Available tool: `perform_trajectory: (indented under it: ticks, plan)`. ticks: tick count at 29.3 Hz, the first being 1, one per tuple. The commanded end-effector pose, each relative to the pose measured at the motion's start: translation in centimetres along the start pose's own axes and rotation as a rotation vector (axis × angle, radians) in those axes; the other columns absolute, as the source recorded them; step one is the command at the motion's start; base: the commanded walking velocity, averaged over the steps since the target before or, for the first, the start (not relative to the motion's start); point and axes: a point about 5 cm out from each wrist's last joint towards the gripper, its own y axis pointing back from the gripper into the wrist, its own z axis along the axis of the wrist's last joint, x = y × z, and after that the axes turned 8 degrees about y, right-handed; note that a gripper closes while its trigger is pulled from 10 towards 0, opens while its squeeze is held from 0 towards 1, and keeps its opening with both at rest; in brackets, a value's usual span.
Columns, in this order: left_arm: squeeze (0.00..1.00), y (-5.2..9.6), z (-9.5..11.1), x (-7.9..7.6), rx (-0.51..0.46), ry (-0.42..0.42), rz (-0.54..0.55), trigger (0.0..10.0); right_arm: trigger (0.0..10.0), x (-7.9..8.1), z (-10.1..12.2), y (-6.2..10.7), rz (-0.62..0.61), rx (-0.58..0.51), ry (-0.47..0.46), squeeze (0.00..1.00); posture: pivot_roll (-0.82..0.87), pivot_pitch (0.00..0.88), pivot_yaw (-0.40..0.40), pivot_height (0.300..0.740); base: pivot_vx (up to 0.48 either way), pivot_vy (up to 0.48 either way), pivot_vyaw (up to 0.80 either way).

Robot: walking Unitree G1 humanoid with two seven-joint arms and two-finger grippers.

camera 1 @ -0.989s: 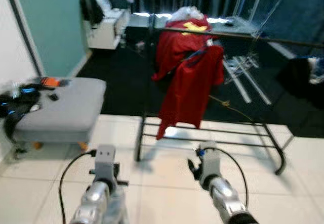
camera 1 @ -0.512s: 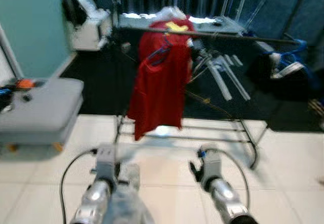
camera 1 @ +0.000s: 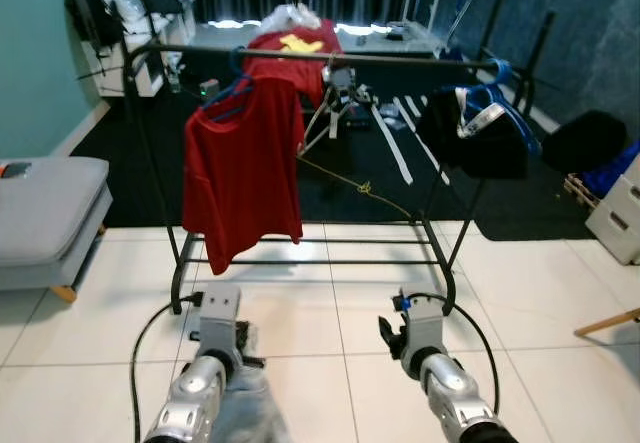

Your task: Hang hanger

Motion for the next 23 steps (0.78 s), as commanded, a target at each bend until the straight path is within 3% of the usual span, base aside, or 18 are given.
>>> perform_trajectory:
  ticks: [1, 7, 16, 23]
  plan:
    - [0.00, -0.1, 0.5, 0.2, -0.012, -0.013, 0.001, 10.0, 10.0, 0.6, 0.0, 0.0, 0.008, -0.005, -0.018, 0.00, -0.01, 0.018, -0.033, 0.740, 0.000, 0.472, 0.00]
    - [0.00, -0.3, 0.4, -0.1, 0.003, -0.024, -0.007, 10.0, 10.0, 0.4, -0.1, 0.0, 0.001, -0.004, -0.023, 0.00, -0.01, 0.020, -0.028, 0.740, 0.000, 0.129, 0.00]
    - [0.00, -0.3, 1.3, -0.5, -0.068, -0.020, -0.030, 10.0, 10.0, 0.5, -0.1, 0.0, -0.001, -0.007, -0.033, 0.00, -0.01, 0.023, -0.025, 0.740, 0.000, 0.000, 0.00]
    - [0.00, -0.3, 1.7, -0.7, -0.095, -0.005, -0.051, 10.0, 10.0, 0.4, 0.0, 0.0, 0.002, -0.013, -0.052, 0.00, -0.02, 0.022, -0.024, 0.740, 0.328, 0.000, 0.00]
